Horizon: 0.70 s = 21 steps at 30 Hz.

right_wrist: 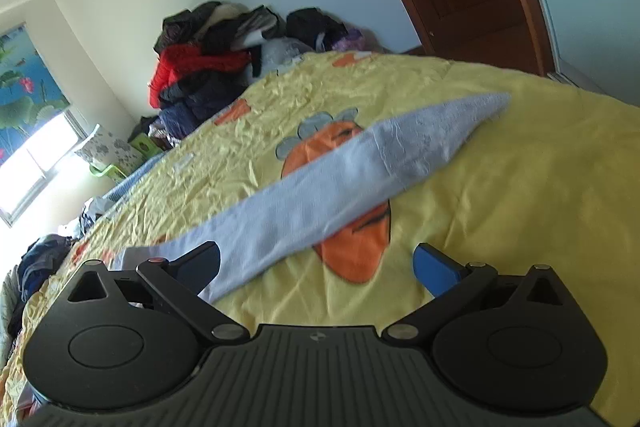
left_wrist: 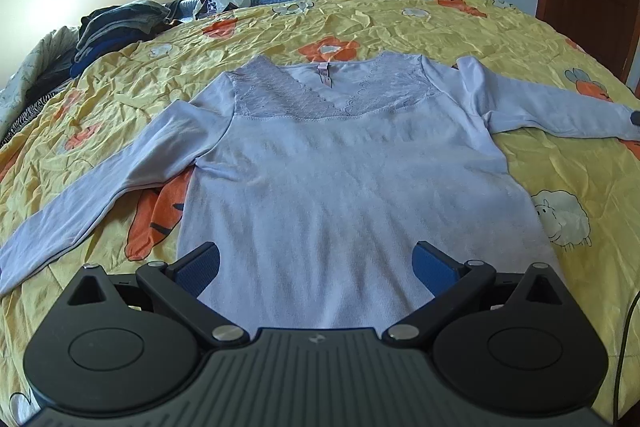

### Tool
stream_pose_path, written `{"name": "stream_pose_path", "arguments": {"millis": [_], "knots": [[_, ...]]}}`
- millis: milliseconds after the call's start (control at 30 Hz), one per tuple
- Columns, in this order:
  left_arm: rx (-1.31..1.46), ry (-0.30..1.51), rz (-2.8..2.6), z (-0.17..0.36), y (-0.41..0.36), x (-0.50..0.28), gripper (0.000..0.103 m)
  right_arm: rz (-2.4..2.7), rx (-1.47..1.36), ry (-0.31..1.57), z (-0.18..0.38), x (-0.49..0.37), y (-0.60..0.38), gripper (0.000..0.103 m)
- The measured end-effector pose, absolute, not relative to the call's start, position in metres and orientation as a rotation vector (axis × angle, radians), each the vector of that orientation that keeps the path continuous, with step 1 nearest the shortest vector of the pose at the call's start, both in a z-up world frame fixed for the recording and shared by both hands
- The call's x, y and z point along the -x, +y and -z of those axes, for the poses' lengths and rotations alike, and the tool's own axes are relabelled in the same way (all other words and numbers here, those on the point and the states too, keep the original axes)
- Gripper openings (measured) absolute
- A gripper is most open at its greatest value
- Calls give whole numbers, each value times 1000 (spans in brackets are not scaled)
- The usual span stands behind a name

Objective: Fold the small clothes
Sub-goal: 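Reach the right gripper to a sleeve's lace cuff and close on it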

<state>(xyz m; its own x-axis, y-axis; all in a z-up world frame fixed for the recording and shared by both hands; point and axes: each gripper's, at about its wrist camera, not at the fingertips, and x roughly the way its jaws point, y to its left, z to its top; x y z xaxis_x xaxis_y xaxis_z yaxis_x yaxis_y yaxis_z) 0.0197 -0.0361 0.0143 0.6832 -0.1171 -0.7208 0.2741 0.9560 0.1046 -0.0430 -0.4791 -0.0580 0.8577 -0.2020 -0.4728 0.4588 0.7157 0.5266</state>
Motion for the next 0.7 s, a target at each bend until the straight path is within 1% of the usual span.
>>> {"name": "stream_pose_path", "arguments": {"millis": [133,200,367,400,433,467,500,533,567,600,700], "knots": [[-215,792,227,-14,-40,-20,103,369,-811,280,68,34,-507,101],[-216,796,228,-13,-40,-21,103,409,-845,247,70,28,-520,89],[-212,804,220,-11,-39,-23,103,489,-931,195,74,11,-547,73],[-211,804,217,-11,-39,-23,103,501,-945,188,76,9,-550,67],[-211,803,215,-11,-38,-24,103,514,-955,185,77,8,-553,64],[-211,801,211,-12,-38,-24,103,524,-973,184,79,5,-557,56],[-211,799,208,-12,-38,-24,103,529,-992,183,81,6,-560,45],[-212,797,205,-12,-37,-24,103,532,-1012,184,83,7,-562,37],[-212,795,201,-12,-37,-25,103,537,-1039,193,87,7,-565,24],[-211,796,198,-12,-37,-26,103,539,-1058,201,90,6,-566,16],[-208,803,193,-11,-36,-27,103,515,-1070,200,92,6,-565,13]]}}
